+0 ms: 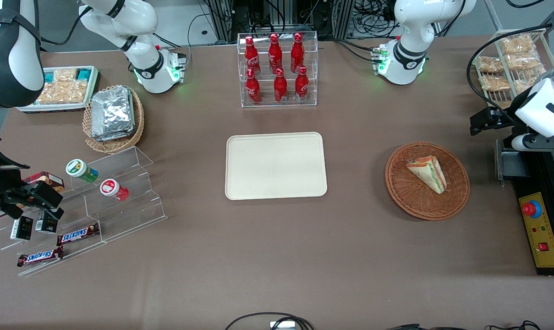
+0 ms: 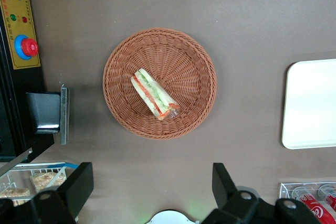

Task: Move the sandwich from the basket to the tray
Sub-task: 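Move the left gripper above the sandwich in the wicker basket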

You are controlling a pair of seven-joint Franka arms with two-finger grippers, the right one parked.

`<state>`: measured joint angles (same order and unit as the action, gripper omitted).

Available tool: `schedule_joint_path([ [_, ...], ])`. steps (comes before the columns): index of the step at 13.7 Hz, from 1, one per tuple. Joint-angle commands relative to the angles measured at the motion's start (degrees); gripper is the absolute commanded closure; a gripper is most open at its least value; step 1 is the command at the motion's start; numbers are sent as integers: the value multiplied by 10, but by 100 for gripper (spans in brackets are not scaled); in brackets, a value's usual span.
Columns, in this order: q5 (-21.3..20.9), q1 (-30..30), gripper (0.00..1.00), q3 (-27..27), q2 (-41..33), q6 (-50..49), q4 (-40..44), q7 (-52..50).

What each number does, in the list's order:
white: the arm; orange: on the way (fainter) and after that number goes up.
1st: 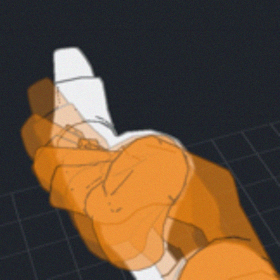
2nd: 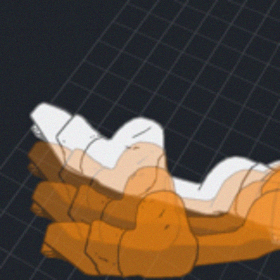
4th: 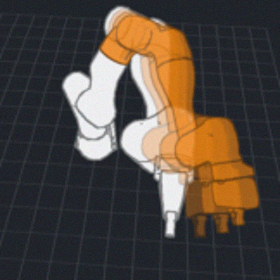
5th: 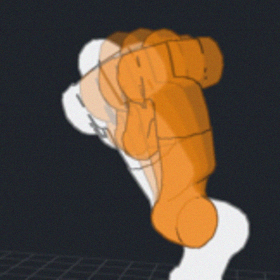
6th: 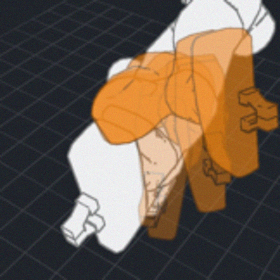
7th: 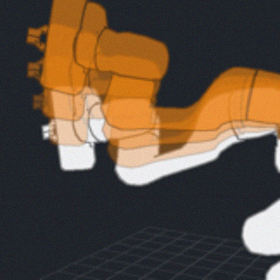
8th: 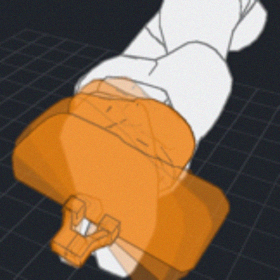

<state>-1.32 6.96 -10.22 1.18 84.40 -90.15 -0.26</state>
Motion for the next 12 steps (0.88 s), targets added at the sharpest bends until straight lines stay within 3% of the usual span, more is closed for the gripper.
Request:
schedule_joint_path([
  [1, 7, 0, 0, 2, -5, -13, 4, 10],
  [6, -7, 2, 0, 5, 8, -7, -6, 2],
  [8, -33, 1, 0, 5, 4, 41, -66, -13],
  [12, -35, 3, 0, 5, -21, 182, -218, -69],
])
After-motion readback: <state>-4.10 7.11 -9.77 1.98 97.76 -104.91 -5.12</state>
